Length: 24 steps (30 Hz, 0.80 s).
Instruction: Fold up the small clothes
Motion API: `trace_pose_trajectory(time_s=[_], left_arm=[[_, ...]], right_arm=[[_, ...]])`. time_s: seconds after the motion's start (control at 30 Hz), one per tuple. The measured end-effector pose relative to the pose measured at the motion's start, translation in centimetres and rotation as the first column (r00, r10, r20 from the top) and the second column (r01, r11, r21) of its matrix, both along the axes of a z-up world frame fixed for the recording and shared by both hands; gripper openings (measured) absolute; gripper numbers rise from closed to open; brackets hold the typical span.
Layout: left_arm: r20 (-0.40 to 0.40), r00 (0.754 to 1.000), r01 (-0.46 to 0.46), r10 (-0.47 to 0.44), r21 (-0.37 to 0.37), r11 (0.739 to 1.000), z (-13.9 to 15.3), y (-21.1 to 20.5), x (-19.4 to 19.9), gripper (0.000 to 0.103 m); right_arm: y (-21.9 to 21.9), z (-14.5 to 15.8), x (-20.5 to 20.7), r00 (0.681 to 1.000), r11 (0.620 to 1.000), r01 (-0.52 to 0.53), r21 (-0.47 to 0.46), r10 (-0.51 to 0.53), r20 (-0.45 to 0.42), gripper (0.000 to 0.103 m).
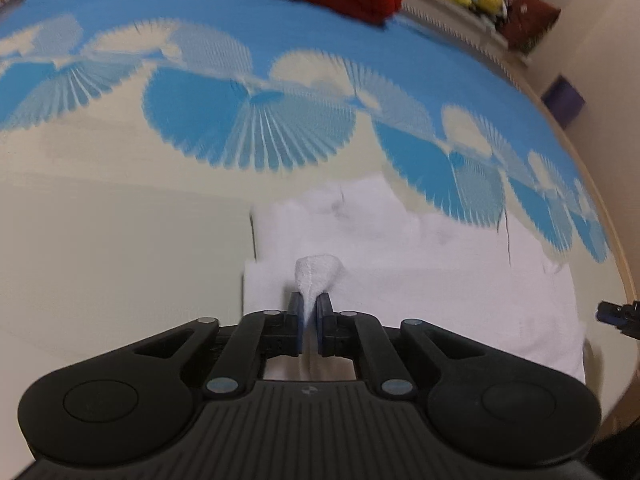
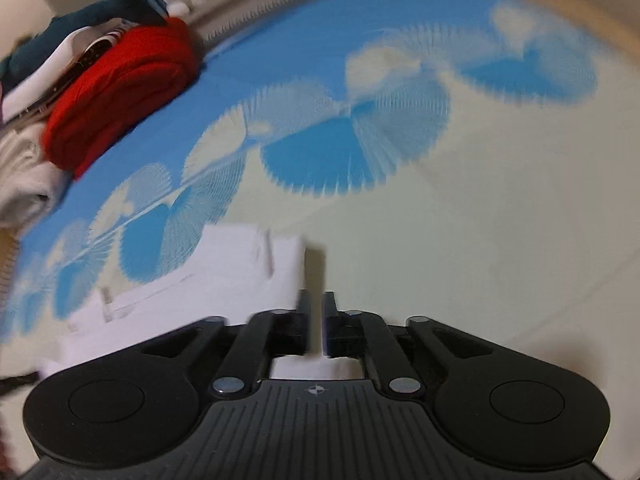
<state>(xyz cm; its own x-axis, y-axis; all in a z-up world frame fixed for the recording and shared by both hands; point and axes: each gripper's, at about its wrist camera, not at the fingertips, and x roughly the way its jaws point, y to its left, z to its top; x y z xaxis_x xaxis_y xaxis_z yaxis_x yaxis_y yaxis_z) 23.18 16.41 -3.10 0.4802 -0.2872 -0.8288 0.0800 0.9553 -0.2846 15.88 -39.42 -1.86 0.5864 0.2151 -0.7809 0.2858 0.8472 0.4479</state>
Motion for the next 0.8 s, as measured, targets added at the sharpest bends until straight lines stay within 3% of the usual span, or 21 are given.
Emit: trace_pose_trajectory(time_s=[0.03,0.1,0.23,0.3,0.4,0.57,0.63,0.8], left_arm=[[-0.025,1.000,0.013,-0.013,-0.001,1.000,-0.5,0.1,0.2,0.015],[-0.064,0.998,0.027,-0.027,-0.002,1.000,-1.4,0.5,0.3,0.017],[-0.109,0.994,0.017,-0.019,-0.020,1.000,-2.5,1.1,0.7,0.017],[-0.113,0.993,0.024,-0.025,-0.011,1.000,-2.6,0.9,0.7,0.017],[-0.108,0.993,0.039,-0.038,0.006,0.999,-2.6,0.4,0.7,0.017],[-0.117,0.992,0.049,-0.048,0.009,0.999,-2.6,0.4,0.8,0.016],[-0.112,0.992,0.054,-0.052,0.018,0.998,-2.6,0.4,0.8,0.007],[-0.051,0.998,0.046,-0.047,-0.019,0.999,-1.1,1.0,0.6,0.005]], right_arm=[[0.0,-0.4,-0.1,0.999,0.999,-0.031,0.009,0.031,-0.020,0.052],[0.6,-1.1,0.0,0.991,0.992,-0.122,-0.022,0.120,-0.058,0.052],[0.9,-2.3,0.2,0.977,0.980,-0.191,-0.064,0.183,-0.112,0.051],[1.2,-2.4,-0.1,0.971,0.974,-0.220,-0.056,0.213,-0.112,0.037],[2.3,-2.3,0.0,0.960,0.961,-0.269,-0.064,0.262,-0.101,0.028],[2.9,-2.6,0.3,0.953,0.955,-0.284,-0.088,0.271,-0.134,0.028],[2.9,-2.2,0.2,0.957,0.955,-0.281,-0.099,0.270,-0.108,0.002],[1.9,0.6,-0.7,0.972,0.973,-0.218,-0.079,0.224,0.073,0.000]])
